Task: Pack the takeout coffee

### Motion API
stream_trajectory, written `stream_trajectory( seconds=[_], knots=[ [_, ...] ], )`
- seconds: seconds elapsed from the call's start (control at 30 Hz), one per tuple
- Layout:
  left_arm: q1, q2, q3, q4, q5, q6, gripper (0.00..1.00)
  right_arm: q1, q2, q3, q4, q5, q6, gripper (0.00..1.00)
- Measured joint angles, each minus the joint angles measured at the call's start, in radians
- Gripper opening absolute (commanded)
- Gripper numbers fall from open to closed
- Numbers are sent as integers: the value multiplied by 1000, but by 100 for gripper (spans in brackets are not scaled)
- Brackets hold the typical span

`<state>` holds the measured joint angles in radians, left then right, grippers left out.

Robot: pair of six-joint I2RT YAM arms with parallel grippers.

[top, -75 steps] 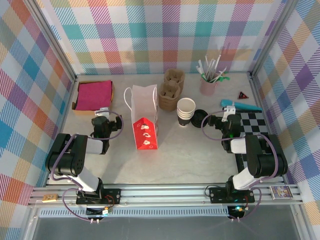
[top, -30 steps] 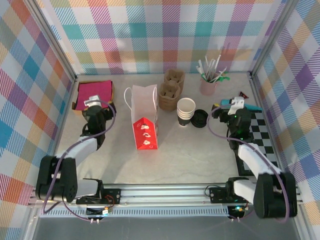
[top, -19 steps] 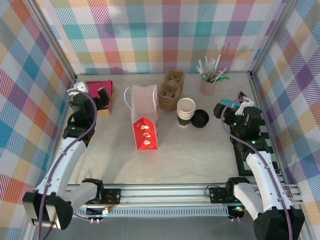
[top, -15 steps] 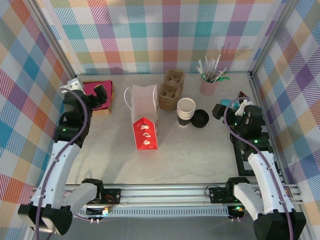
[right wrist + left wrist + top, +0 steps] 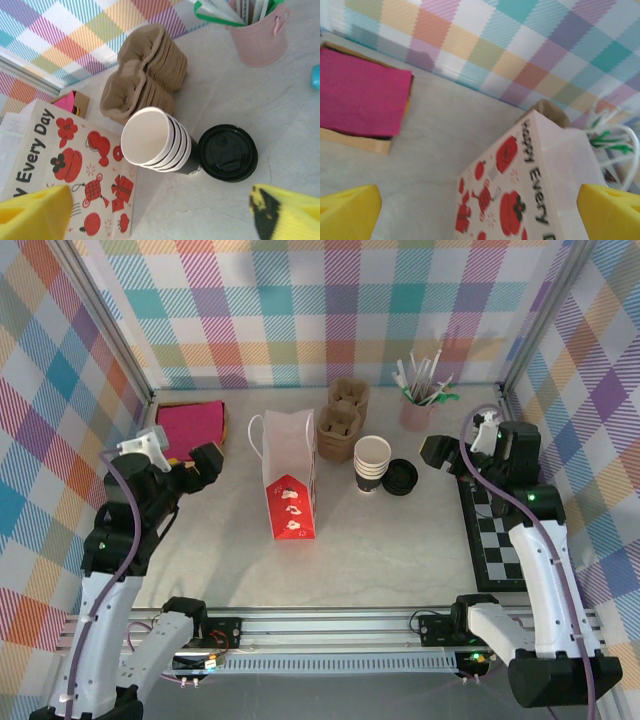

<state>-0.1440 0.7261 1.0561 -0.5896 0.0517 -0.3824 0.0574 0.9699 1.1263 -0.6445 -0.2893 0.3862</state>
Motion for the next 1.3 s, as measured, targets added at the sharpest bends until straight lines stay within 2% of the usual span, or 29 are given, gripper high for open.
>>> stream_trajectory(
  seconds=[0.1, 0.23, 0.47, 0.7, 0.93, 1.3],
  knots=[
    [0, -24, -11, -39, 40, -7, 96, 11, 45, 35, -43, -21, -20, 71],
    [-1, -67, -35, -81, 75, -11, 93, 39, 109, 71, -90, -28, -33, 68],
    [-4, -153, -83, -139, 116, -21, 90, 163, 278, 207, -175, 71, -44, 55],
    [-4, -202, -138, -195, 116, -22, 88, 248, 435, 336, -240, 203, -35, 52],
    [-4, -232, -159, -230, 115, -23, 87, 292, 555, 424, -276, 310, -28, 51],
    [-5, -243, -178, -251, 108, -23, 85, 311, 684, 470, -297, 343, -27, 47]
  ],
)
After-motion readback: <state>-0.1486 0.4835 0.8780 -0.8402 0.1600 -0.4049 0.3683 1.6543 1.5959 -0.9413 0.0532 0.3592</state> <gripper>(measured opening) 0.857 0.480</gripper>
